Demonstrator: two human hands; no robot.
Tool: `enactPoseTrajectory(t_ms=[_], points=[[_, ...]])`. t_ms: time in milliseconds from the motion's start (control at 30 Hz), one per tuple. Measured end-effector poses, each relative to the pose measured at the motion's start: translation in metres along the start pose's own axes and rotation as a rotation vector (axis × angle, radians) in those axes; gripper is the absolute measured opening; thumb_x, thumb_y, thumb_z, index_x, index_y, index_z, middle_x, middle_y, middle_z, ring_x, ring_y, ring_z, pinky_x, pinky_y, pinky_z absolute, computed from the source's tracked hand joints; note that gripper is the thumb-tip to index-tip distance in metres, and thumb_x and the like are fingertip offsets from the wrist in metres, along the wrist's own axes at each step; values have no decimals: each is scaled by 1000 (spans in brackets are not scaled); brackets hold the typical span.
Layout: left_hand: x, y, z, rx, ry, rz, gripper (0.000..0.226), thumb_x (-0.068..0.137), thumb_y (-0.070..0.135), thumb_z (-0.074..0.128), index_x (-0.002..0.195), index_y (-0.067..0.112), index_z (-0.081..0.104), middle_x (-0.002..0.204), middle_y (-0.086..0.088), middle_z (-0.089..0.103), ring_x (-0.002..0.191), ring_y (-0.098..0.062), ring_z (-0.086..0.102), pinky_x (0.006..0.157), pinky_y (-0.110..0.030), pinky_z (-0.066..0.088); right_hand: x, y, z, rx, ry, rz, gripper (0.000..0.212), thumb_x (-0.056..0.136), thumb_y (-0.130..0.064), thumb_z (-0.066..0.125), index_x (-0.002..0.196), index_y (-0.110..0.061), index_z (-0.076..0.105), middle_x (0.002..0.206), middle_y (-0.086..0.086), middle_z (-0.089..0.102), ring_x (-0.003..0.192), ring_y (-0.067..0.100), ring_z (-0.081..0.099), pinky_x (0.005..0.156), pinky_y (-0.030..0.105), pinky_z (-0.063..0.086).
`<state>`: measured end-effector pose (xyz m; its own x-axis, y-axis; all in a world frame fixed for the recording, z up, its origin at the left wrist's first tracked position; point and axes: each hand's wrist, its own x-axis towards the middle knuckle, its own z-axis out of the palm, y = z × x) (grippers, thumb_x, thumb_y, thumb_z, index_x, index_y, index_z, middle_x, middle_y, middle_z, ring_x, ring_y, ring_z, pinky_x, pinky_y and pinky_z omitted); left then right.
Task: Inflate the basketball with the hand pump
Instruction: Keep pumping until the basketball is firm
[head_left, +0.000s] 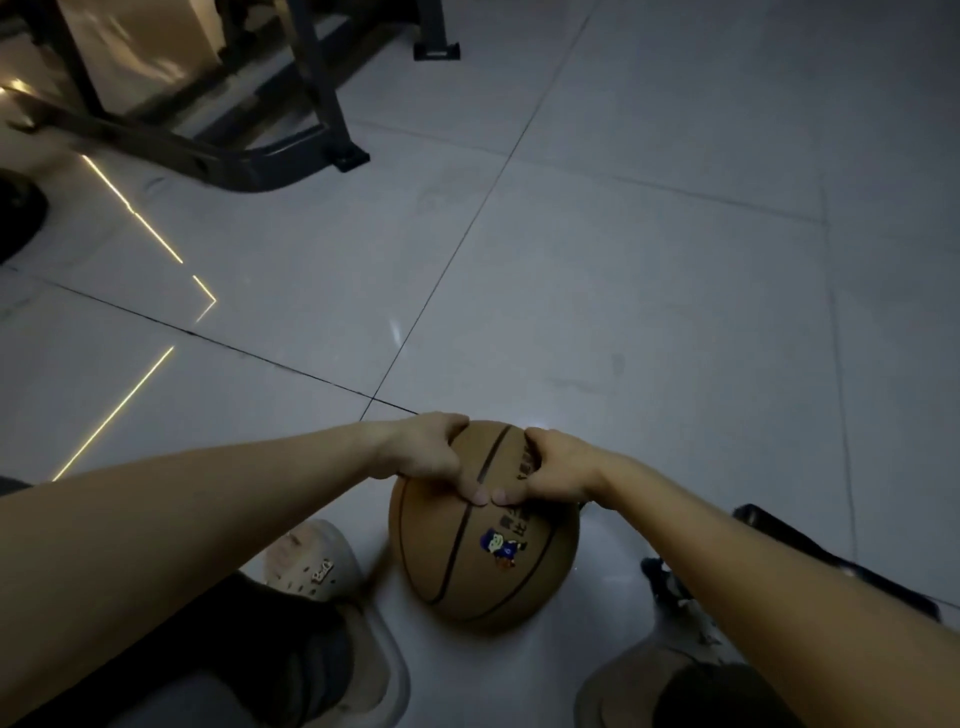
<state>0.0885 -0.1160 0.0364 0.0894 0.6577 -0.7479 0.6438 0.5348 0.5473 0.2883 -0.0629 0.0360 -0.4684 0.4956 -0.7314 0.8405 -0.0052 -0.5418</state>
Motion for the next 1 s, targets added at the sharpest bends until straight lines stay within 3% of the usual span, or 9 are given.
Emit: enactPoseTrajectory(t_ms=[133, 300, 467, 600, 700, 833, 900, 1000], points=[[8, -1, 1, -29, -3, -6, 77, 62, 26, 95, 128, 22, 56, 121, 0, 65, 109, -23, 63, 98, -43, 54, 15, -2, 8, 47, 10, 50, 80, 69, -37, 87, 137, -23, 47, 121, 2, 62, 109, 24, 61, 98, 42, 54], [9, 2, -3, -47, -33, -17, 71, 68, 24, 92, 129, 22, 55, 122, -1, 65, 110, -23, 63, 99, -44, 54, 23, -6, 4, 47, 3, 79, 78, 71, -34, 86, 137, -19, 48, 122, 5, 61, 110, 27, 61, 98, 43, 54], [2, 9, -9, -66, -44, -38, 71, 68, 29, 93, 128, 24, 54, 123, 1, 64, 112, -23, 63, 101, -46, 53, 12, -10, -13, 83, -67, 96, 72, 74, -34, 87, 134, -20, 51, 121, 2, 63, 104, 23, 64, 72, 33, 55], [8, 11, 1, -73, 0, -47, 76, 69, 25, 91, 134, 19, 54, 121, -3, 65, 107, -24, 65, 97, -45, 56, 18, -6, -11, 77, -44, 121, 71, 73, -32, 86, 134, -19, 51, 122, 5, 64, 107, 26, 65, 91, 42, 57], [2, 21, -5, -76, -26, -104, 88, 77, 23, 87, 150, 17, 40, 136, -6, 57, 111, -24, 60, 92, -39, 53, 10, -14, -17, 33, -44, 131, 73, 78, -39, 84, 139, -19, 49, 136, 6, 57, 117, 28, 58, 82, 38, 53], [-11, 37, -20, -26, 26, -137, 112, 75, 26, 89, 162, 19, 18, 163, -12, 31, 146, -36, 34, 116, -49, 32, -11, -25, -27, 17, 10, 125, 98, 81, -48, 81, 157, -15, 28, 159, 10, 34, 142, 33, 39, 100, 44, 42], [-16, 51, -28, 11, 28, -114, 111, 75, 27, 89, 162, 23, 19, 165, -12, 26, 150, -37, 27, 119, -51, 25, -24, -30, -39, 41, 29, 85, 106, 80, -49, 81, 160, -16, 20, 164, 11, 26, 146, 35, 34, 111, 48, 41], [-21, 83, -41, 29, 17, -36, 101, 78, 37, 85, 160, 27, 27, 165, -11, 27, 150, -37, 27, 120, -57, 24, -54, -36, -70, 45, 120, 18, 98, 83, -45, 80, 159, -17, 26, 164, 11, 28, 146, 33, 36, 115, 50, 38]])
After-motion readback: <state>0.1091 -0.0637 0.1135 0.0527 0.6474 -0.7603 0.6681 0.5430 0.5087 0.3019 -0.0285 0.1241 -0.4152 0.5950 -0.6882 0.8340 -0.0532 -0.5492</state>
